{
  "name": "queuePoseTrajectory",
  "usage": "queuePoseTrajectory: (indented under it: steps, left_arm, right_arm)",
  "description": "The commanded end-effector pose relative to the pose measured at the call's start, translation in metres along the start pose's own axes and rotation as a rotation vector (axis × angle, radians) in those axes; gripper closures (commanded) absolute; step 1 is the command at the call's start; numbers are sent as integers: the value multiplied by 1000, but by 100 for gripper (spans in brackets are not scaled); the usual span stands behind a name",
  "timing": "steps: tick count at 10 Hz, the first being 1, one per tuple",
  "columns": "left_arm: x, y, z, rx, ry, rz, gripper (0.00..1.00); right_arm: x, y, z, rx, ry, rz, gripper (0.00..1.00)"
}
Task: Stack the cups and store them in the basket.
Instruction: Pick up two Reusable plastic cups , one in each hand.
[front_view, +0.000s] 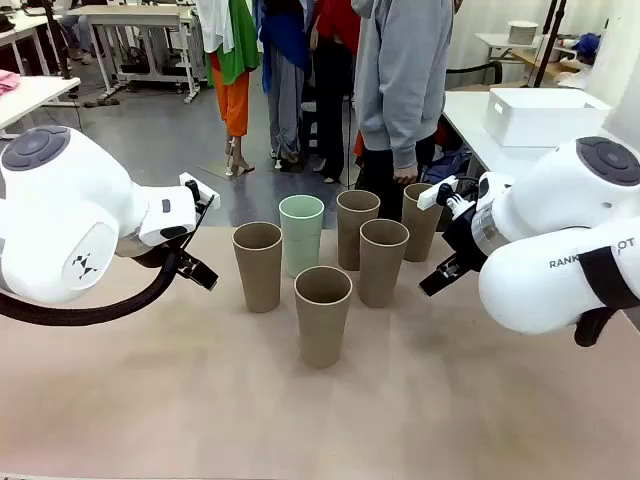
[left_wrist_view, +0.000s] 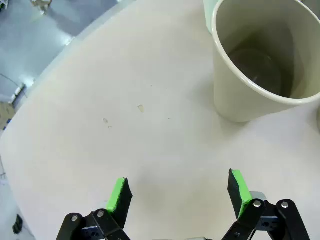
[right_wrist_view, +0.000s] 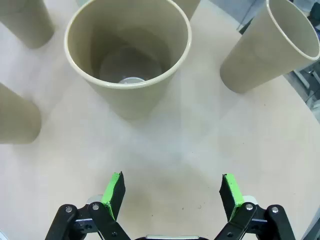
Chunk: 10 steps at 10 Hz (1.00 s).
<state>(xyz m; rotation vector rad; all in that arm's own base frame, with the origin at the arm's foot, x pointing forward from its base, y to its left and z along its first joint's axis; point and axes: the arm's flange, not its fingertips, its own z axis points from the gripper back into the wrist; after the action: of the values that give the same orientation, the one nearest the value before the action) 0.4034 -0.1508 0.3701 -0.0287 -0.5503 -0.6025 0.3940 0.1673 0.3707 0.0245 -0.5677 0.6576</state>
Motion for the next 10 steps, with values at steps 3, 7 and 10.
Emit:
queuePoseTrajectory:
  steps: [3, 7, 10]
  left_arm:
    - [0, 0, 0, 0, 0, 0, 0]
    - [0, 0, 0, 0, 0, 0, 0]
    - [0, 0, 0, 0, 0, 0, 0]
  right_arm:
    - [0, 0, 0, 0, 0, 0, 0]
    - [0, 0, 0, 0, 0, 0, 0]
    - [0, 0, 0, 0, 0, 1, 0]
